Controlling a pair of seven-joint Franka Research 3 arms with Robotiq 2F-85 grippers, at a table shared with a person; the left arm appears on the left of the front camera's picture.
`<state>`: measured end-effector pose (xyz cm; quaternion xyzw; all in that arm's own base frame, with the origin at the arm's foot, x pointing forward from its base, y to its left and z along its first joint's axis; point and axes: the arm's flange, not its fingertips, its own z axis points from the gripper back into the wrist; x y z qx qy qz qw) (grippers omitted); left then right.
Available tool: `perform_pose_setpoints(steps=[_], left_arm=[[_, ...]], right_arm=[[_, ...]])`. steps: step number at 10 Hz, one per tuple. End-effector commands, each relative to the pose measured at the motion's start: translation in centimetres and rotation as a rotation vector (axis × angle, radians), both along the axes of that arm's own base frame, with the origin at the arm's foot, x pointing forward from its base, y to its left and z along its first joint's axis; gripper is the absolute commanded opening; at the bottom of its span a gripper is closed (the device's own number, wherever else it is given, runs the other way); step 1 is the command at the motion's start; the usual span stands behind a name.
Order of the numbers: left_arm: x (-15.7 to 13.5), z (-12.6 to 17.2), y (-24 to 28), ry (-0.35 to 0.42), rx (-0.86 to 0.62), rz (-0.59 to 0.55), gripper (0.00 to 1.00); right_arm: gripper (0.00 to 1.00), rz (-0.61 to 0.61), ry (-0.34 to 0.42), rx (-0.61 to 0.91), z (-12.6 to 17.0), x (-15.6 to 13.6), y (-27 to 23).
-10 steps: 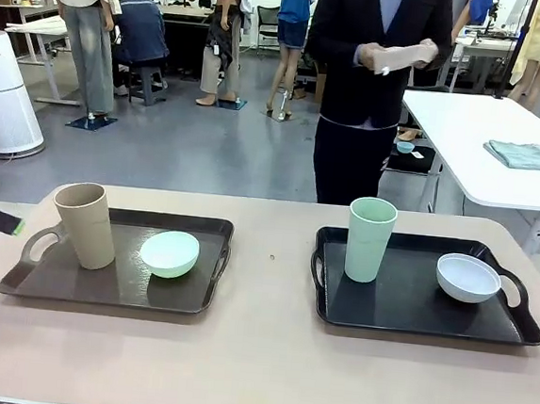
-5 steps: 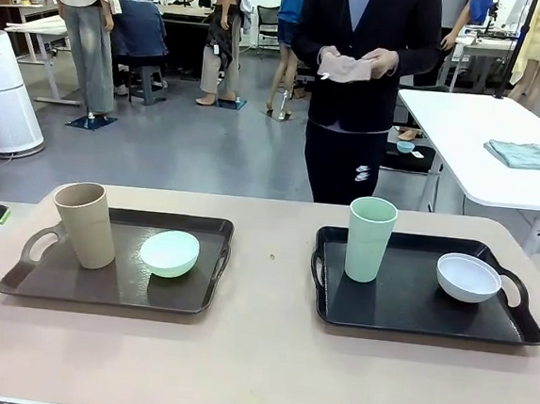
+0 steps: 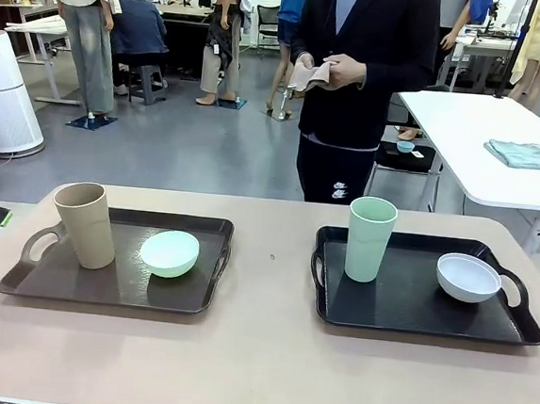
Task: Set up a tray with a mat and arrange the tableware.
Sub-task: Pick up the Picnic Bowl and Reusable plastic cup from the Handle tray in front of the human's position and hold them in the air.
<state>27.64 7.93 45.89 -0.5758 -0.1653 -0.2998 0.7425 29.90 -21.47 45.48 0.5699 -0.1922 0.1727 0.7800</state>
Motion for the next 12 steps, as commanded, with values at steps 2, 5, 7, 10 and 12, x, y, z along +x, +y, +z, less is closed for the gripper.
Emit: perform_pose_setpoints(steps=[2, 5, 7, 10, 12], left_arm=[[-0.02, -0.11, -0.06, -0.025, -0.026, 0.003, 1.0], [-0.02, -0.11, -0.06, -0.025, -0.026, 0.003, 1.0], [-0.02, -0.11, -0.06, -0.025, -0.026, 0.003, 1.0], [-0.02, -0.11, -0.06, -0.025, -0.026, 0.003, 1.0], [-0.02, -0.11, -0.06, -0.025, -0.026, 0.003, 1.0]], right_arm=[[1.0, 0.003, -0.027, 0.01, -0.23, -0.17, 0.01], [1.0, 0.003, -0.027, 0.01, -0.23, -0.17, 0.01], [1.0, 0.003, -0.027, 0.01, -0.23, -0.17, 0.01], [1.0, 0.003, -0.027, 0.01, -0.23, -0.17, 0.01], [1.0, 0.003, -0.027, 0.01, -0.23, -0.17, 0.01]])
